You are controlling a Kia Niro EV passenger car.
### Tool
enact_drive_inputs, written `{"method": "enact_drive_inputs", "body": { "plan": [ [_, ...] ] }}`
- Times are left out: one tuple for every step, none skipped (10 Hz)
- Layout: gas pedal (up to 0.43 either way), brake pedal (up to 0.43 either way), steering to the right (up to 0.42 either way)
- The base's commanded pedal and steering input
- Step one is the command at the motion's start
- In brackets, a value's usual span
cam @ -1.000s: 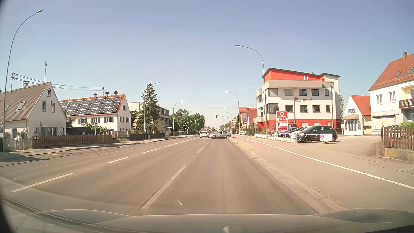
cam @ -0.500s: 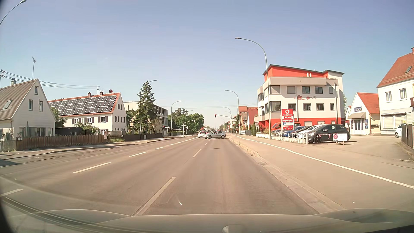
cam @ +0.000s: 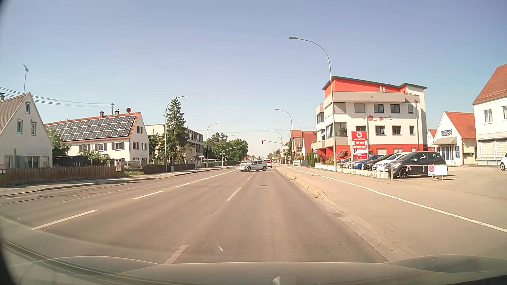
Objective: Follow the waypoints while adhering to traffic rules and regulations
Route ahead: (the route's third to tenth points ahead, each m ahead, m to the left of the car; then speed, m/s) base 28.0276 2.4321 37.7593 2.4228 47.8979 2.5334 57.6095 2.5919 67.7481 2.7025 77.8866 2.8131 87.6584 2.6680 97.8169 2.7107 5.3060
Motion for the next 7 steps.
{"method": "enact_drive_inputs", "body": {
  "plan": [
    [0.079, 0.0, 0.007],
    [0.079, 0.0, 0.007],
    [0.079, 0.0, 0.007],
    [0.079, 0.0, 0.005],
    [0.079, 0.0, 0.002],
    [0.079, 0.0, -0.001],
    [0.079, 0.0, -0.002]
  ]
}}
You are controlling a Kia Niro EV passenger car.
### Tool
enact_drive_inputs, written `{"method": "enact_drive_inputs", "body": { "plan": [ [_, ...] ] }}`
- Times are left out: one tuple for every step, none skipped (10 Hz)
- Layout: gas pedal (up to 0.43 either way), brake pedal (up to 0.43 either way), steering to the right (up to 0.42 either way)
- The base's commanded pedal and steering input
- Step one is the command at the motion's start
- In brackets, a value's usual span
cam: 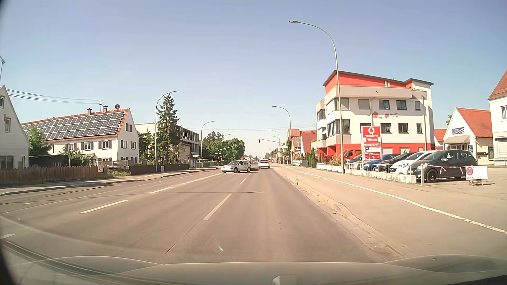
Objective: Follow the waypoints while adhering to traffic rules and regulations
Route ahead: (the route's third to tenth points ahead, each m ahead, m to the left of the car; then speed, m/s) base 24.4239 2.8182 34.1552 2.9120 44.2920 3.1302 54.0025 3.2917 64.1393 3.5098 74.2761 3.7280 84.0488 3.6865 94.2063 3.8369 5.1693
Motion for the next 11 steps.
{"method": "enact_drive_inputs", "body": {
  "plan": [
    [0.067, 0.0, -0.003],
    [0.067, 0.0, -0.003],
    [0.067, 0.0, -0.003],
    [0.067, 0.0, -0.003],
    [0.067, 0.0, -0.005],
    [0.067, 0.0, -0.007],
    [0.067, 0.0, -0.01],
    [0.067, 0.0, -0.011],
    [0.067, 0.0, -0.014],
    [0.067, 0.0, -0.016],
    [0.067, 0.0, -0.016]
  ]
}}
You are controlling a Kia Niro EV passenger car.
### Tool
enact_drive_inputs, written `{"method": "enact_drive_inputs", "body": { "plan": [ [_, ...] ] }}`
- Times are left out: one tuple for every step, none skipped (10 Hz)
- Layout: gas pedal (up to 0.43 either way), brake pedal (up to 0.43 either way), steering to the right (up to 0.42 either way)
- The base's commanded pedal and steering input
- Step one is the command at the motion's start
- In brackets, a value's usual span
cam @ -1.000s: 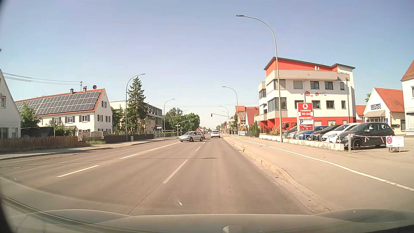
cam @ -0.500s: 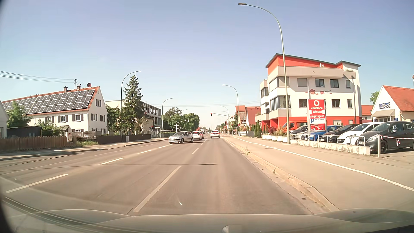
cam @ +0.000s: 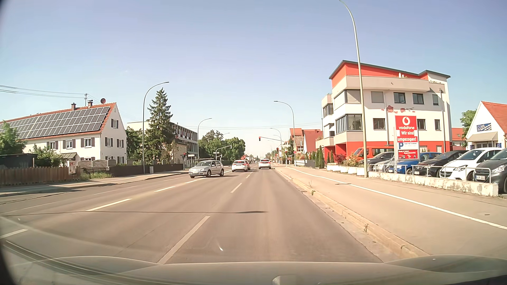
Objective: Follow the waypoints while adhering to traffic rules and regulations
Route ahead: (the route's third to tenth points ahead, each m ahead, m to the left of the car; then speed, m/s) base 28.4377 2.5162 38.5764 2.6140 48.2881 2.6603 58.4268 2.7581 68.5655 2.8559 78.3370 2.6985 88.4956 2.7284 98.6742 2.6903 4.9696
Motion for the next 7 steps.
{"method": "enact_drive_inputs", "body": {
  "plan": [
    [0.067, 0.0, -0.016],
    [0.067, 0.0, -0.016],
    [0.079, 0.0, -0.016],
    [0.079, 0.0, -0.016],
    [0.079, 0.0, -0.012],
    [0.087, 0.0, -0.008],
    [0.098, 0.0, -0.005]
  ]
}}
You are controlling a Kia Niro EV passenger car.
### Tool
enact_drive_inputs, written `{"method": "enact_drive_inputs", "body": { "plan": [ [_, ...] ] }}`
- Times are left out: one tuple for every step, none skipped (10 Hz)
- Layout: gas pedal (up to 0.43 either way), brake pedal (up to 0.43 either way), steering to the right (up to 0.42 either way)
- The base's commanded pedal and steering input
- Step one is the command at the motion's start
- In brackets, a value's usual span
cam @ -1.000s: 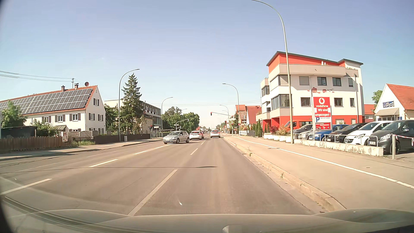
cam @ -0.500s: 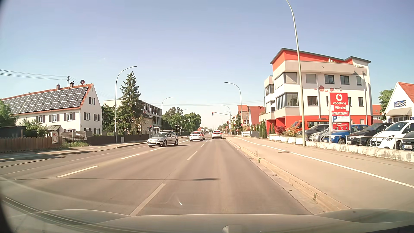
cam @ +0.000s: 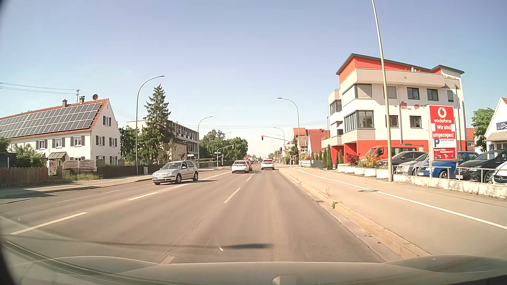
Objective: Follow the waypoints while adhering to traffic rules and regulations
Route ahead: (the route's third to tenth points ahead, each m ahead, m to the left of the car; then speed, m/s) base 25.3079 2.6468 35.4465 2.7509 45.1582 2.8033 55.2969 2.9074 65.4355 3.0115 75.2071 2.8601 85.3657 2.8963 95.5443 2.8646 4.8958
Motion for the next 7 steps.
{"method": "enact_drive_inputs", "body": {
  "plan": [
    [0.098, 0.0, -0.003],
    [0.098, 0.0, 0.002],
    [0.098, 0.0, 0.005],
    [0.098, 0.0, 0.005],
    [0.098, 0.0, 0.005],
    [0.098, 0.0, 0.005],
    [0.098, 0.0, 0.005]
  ]
}}
